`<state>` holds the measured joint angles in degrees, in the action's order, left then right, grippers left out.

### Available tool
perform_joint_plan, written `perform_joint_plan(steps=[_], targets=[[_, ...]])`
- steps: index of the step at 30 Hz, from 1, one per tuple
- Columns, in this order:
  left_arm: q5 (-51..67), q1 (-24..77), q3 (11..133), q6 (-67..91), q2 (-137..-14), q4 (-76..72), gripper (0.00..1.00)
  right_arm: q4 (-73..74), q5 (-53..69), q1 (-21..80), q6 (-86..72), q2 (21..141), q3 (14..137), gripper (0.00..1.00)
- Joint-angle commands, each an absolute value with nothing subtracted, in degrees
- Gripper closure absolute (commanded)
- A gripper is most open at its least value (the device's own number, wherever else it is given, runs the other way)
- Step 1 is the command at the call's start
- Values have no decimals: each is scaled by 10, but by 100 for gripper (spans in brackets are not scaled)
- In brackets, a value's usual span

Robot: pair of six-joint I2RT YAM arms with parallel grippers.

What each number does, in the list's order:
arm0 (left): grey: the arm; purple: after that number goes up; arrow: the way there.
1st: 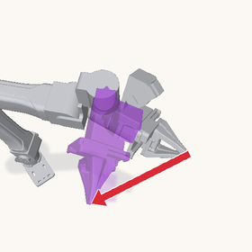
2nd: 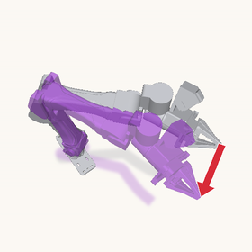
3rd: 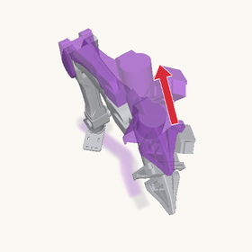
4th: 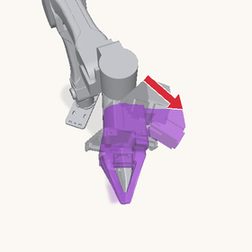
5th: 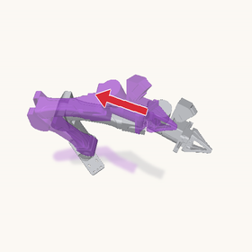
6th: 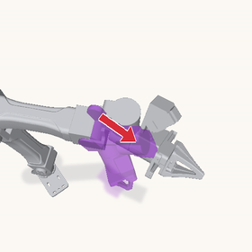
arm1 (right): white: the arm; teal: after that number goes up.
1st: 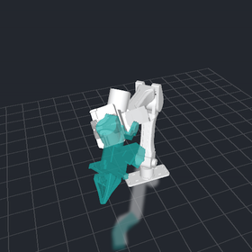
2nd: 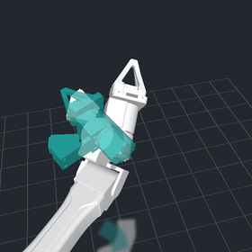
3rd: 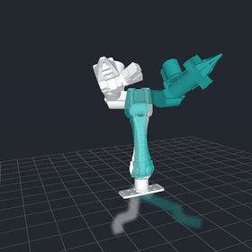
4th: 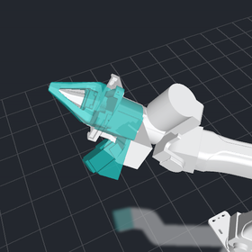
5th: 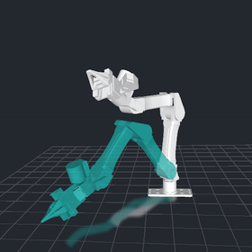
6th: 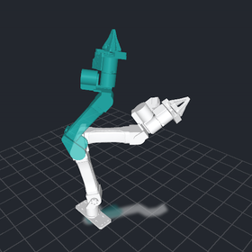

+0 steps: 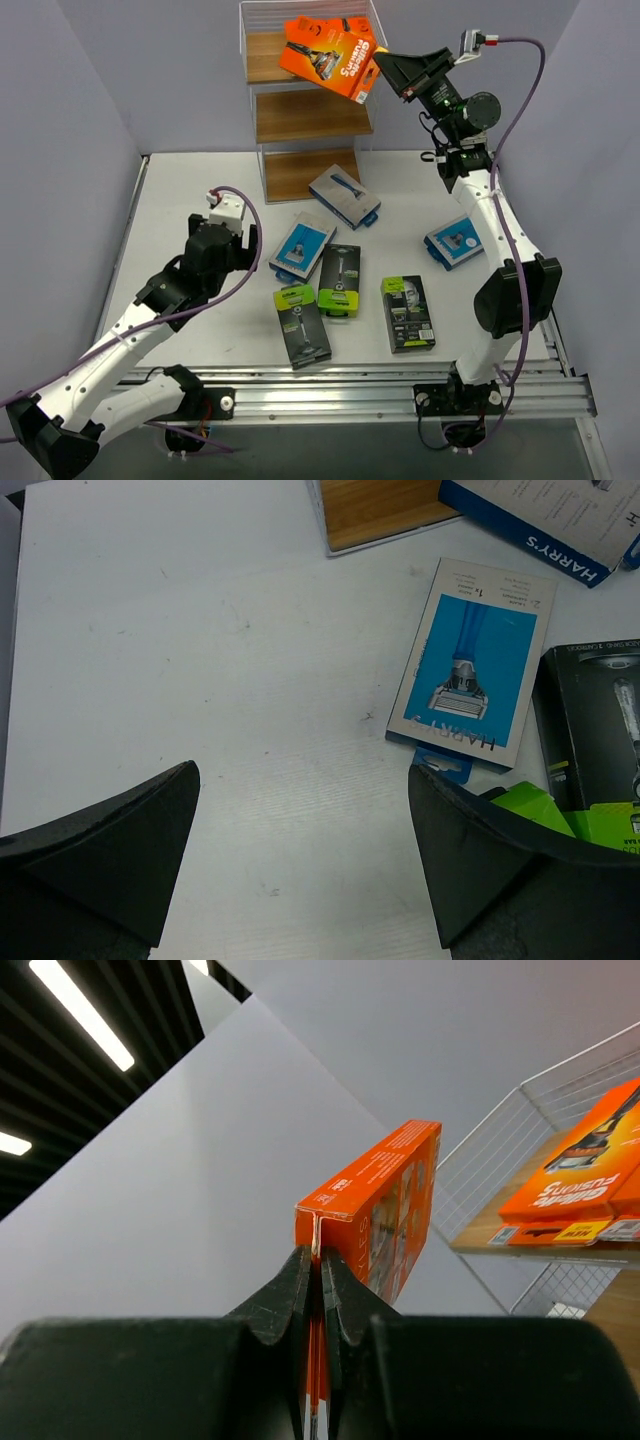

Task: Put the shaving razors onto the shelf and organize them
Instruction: Place the shaving razor onto shelf

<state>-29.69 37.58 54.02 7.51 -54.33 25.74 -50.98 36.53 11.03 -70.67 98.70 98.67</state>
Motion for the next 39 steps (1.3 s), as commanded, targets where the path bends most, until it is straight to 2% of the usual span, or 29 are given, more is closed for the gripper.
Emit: perform_joint_plan(steps=[1, 10, 22, 39], targets=[[-288, 386, 549, 84, -545, 234, 6, -621, 308, 105, -751, 990, 1039, 100], [-280, 398, 550, 85, -547, 236, 6, -621, 167, 121, -735, 1008, 1022, 100], [-286, 412, 548, 83, -540, 237, 6, -551, -36, 214, -643, 1041, 1035, 100], [-283, 428, 546, 83, -543, 237, 6, -504, -205, 245, -681, 1050, 1006, 100]])
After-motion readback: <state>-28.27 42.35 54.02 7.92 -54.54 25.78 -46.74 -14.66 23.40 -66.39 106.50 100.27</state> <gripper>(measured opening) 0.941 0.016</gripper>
